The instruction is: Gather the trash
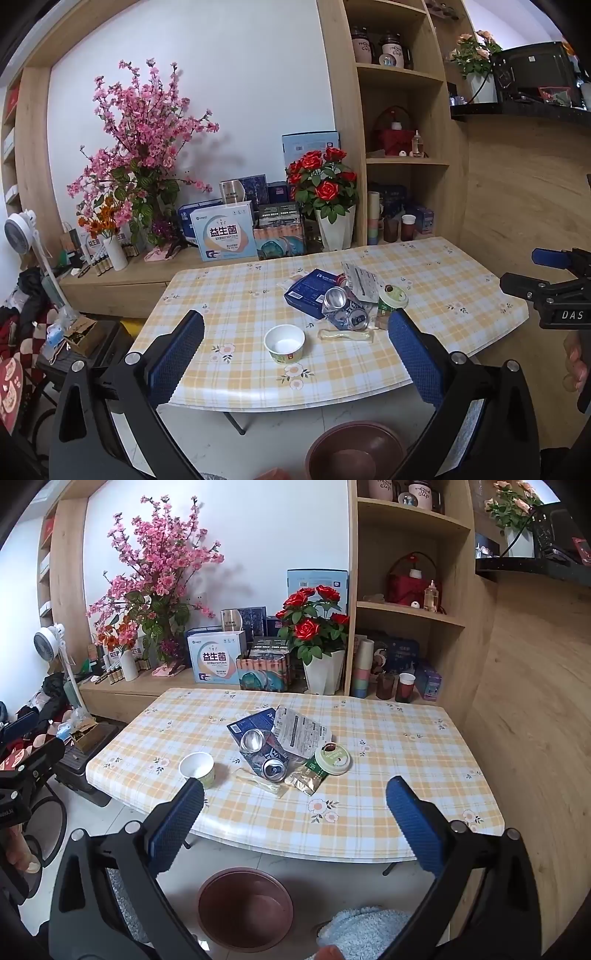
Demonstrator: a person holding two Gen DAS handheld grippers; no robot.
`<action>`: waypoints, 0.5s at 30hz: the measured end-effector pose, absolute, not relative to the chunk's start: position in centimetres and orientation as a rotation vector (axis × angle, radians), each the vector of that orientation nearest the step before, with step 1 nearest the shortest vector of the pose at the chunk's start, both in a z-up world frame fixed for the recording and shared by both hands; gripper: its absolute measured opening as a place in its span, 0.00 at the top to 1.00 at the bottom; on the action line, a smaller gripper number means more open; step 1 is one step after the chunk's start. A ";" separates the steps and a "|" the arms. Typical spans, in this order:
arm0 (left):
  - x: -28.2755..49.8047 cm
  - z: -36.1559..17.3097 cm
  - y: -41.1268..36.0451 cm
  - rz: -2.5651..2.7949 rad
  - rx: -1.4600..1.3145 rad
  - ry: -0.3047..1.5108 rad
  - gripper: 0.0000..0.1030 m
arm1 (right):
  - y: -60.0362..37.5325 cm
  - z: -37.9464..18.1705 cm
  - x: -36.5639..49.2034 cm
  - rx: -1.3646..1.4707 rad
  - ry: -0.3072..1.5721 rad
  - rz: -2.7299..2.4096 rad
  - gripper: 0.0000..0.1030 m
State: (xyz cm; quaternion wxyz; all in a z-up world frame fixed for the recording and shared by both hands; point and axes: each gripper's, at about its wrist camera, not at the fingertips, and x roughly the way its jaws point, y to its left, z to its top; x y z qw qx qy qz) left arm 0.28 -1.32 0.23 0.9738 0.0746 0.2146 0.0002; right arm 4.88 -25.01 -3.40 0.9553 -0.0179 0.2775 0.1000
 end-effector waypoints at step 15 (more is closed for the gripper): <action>0.0 0.3 -0.2 -0.011 0.118 0.413 0.05 | -24.9 -3.4 4.8 -0.044 0.552 0.200 0.06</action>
